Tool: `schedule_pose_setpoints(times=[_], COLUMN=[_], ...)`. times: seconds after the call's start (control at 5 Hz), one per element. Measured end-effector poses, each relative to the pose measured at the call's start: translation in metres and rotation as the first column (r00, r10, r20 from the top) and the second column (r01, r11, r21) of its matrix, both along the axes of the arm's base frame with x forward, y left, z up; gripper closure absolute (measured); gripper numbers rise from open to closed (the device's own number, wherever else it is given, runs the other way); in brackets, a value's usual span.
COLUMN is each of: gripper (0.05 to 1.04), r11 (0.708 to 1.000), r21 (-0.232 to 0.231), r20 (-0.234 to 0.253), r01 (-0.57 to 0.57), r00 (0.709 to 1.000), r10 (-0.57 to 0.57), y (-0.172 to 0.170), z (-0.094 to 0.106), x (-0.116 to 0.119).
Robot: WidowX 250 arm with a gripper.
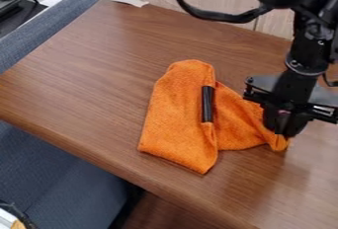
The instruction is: Unfold the cloth from left to right
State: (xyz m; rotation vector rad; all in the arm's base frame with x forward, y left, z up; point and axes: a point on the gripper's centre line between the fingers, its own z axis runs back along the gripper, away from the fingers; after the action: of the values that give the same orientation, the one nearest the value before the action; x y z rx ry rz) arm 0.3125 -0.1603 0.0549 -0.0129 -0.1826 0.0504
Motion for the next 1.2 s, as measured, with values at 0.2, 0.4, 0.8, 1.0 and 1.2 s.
schedule_pose_setpoints(times=[0.2,0.4,0.8,1.0,1.2], gripper=[0.312,0.086,0.083,0.083,0.083], r11=[1.0,1.0,0.999,0.999,0.999], r21=[0.011,0.0,0.026,0.016,0.003], r20=[-0.001,0.014,0.029,0.102,0.135], r01=[-0.001,0.015,0.046,0.045,0.049], r00=[1.0,1.0,0.998,0.994,0.99], r10=[0.001,-0.015,-0.047,-0.046,-0.049], y=[0.003,0.004,0.01,0.016,0.02], z=[0.0,0.01,0.034,0.07,0.093], x=[-0.003,-0.005,-0.007,-0.011,-0.018])
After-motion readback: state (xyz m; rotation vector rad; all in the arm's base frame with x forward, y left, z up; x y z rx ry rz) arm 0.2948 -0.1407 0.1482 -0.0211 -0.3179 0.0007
